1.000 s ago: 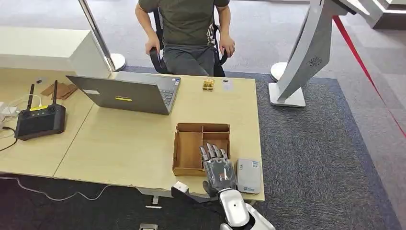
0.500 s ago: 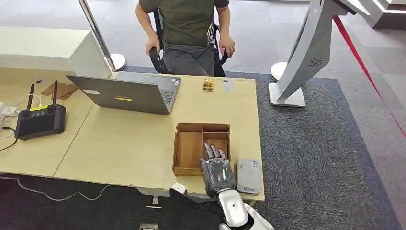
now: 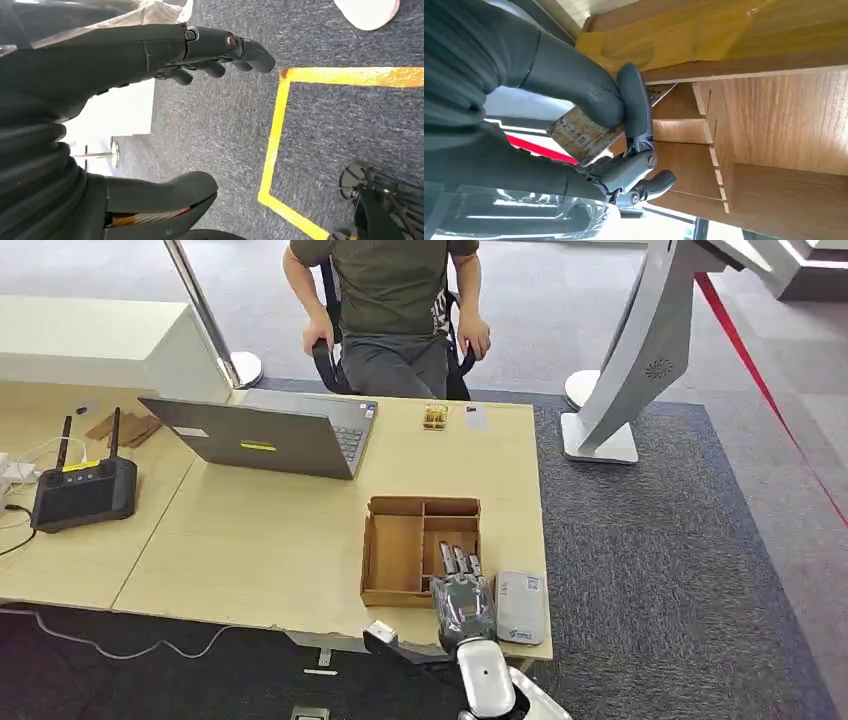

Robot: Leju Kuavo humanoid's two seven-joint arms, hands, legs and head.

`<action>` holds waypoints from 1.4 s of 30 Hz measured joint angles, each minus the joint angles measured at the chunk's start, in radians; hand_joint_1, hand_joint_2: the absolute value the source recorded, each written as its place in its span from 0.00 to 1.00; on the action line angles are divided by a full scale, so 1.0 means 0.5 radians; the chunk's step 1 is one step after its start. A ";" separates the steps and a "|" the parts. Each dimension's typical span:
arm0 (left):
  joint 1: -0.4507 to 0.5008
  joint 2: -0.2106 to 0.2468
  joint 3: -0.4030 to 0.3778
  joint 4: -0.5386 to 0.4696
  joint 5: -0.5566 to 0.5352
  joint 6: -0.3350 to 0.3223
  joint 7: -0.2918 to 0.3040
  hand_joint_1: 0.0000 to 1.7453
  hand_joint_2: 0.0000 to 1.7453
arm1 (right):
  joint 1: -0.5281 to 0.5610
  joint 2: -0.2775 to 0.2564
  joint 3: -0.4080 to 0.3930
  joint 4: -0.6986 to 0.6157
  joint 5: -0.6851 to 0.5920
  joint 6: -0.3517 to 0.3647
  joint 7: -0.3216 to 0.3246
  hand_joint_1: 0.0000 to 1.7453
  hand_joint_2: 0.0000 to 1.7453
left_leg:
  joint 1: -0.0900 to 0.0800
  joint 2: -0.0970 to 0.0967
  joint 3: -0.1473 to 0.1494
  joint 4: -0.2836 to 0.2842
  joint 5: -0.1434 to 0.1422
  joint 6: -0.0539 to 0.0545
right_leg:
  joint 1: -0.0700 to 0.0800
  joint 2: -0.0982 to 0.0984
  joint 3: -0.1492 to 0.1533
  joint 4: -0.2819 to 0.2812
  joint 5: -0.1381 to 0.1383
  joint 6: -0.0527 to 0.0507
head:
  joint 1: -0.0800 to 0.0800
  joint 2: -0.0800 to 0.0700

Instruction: Pass the card to the sensor for recognition and then transmit it.

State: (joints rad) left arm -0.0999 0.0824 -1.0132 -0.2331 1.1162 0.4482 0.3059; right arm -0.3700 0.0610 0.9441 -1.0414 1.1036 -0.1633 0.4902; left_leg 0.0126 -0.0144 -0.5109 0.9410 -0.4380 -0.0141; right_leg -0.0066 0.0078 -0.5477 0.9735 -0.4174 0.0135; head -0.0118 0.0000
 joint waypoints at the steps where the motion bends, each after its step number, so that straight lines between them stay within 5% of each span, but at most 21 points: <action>1: 0.000 0.000 0.000 0.000 0.002 0.000 0.000 0.00 1.00 | 0.001 0.000 -0.002 0.001 -0.001 -0.001 -0.005 1.00 1.00 | 0.000 0.000 0.000 0.000 0.000 0.000 | 0.000 0.000 0.000 0.000 0.000 0.000 | 0.001 0.000; 2: 0.000 0.000 0.000 0.000 0.007 0.001 0.000 0.00 1.00 | 0.002 0.000 -0.002 0.001 -0.005 -0.004 -0.012 0.93 1.00 | 0.000 0.000 0.000 0.000 0.000 0.000 | 0.000 0.000 0.000 0.000 0.000 0.000 | 0.000 0.000; 3: 0.000 0.000 0.000 0.000 0.008 0.002 0.001 0.00 1.00 | 0.002 0.000 -0.003 0.000 -0.011 -0.007 -0.022 0.21 1.00 | 0.000 0.000 0.000 0.000 0.000 0.000 | 0.000 0.000 0.000 0.000 0.000 0.000 | 0.000 0.000; 4: 0.000 0.000 0.000 0.000 0.012 0.002 0.001 0.00 1.00 | 0.003 0.000 -0.003 0.000 -0.015 -0.009 -0.030 0.00 1.00 | 0.000 0.000 0.000 0.000 0.000 0.000 | 0.000 0.000 0.000 0.000 0.000 0.000 | 0.001 0.000; 42: 0.000 -0.001 0.000 -0.002 0.040 0.024 -0.010 0.00 1.00 | 0.039 0.004 -0.009 -0.053 -0.108 -0.116 -0.130 0.00 1.00 | 0.000 0.000 0.001 0.000 0.000 0.000 | 0.000 0.000 0.000 0.000 0.000 0.000 | 0.001 0.000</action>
State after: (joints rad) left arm -0.0998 0.0820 -1.0132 -0.2338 1.1361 0.4601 0.3010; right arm -0.3507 0.0630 0.9396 -1.0681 1.0494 -0.2212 0.4250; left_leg 0.0126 -0.0143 -0.5105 0.9411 -0.4380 -0.0142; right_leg -0.0066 0.0078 -0.5476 0.9735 -0.4173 0.0135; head -0.0114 0.0000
